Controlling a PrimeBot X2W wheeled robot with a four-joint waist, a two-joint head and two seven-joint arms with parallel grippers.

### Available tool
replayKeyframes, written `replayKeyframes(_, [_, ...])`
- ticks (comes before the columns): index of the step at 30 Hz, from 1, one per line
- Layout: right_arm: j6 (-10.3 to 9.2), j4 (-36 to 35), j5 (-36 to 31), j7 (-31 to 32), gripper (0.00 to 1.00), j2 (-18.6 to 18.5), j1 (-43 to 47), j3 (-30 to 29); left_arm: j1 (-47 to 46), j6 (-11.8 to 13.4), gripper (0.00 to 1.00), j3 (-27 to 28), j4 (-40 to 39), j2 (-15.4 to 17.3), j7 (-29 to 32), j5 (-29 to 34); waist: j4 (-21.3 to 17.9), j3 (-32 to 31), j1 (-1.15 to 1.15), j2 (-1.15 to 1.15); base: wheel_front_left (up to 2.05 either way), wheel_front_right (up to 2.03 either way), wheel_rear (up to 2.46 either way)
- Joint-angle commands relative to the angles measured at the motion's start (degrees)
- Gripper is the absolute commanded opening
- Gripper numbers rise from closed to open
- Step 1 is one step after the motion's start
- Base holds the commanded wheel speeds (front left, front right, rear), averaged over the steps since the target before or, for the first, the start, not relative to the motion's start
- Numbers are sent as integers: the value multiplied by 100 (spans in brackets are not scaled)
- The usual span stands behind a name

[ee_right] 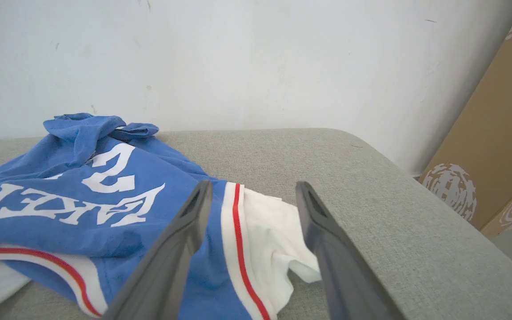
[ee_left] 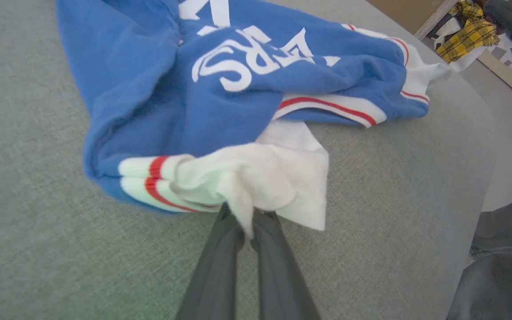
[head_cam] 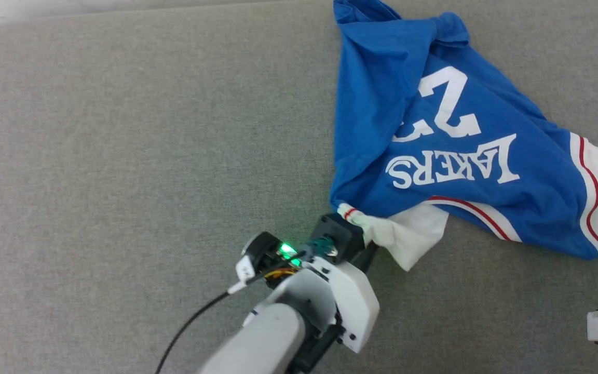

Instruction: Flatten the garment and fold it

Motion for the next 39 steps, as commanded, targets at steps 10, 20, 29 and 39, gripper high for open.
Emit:
replayKeyframes(10, [-4,-26,-130,-25,100,16,45,-43,814,380,0,922,-1249,628,-122,-728,302,-527,0,-1,0,0,0])
replayKeyframes(20, [-4,-166,-182,111,100,16,153,-75,2295,1040,0,2700,-2061,1900,158,-1538,448,-613,0,-1,0,0,0])
replayKeyframes(29, [-4,-195,-201,231,100,16,134,-44,2656,886,100,2789,-1415,1555,-104,-2056,452,-574,0,-1,0,0,0])
replayKeyframes(39, [-4,-174,-185,241,100,16,112,-38,2450,1093,100,3195,-2434,1834,-589,-1685,414,-527,0,-1,0,0,0])
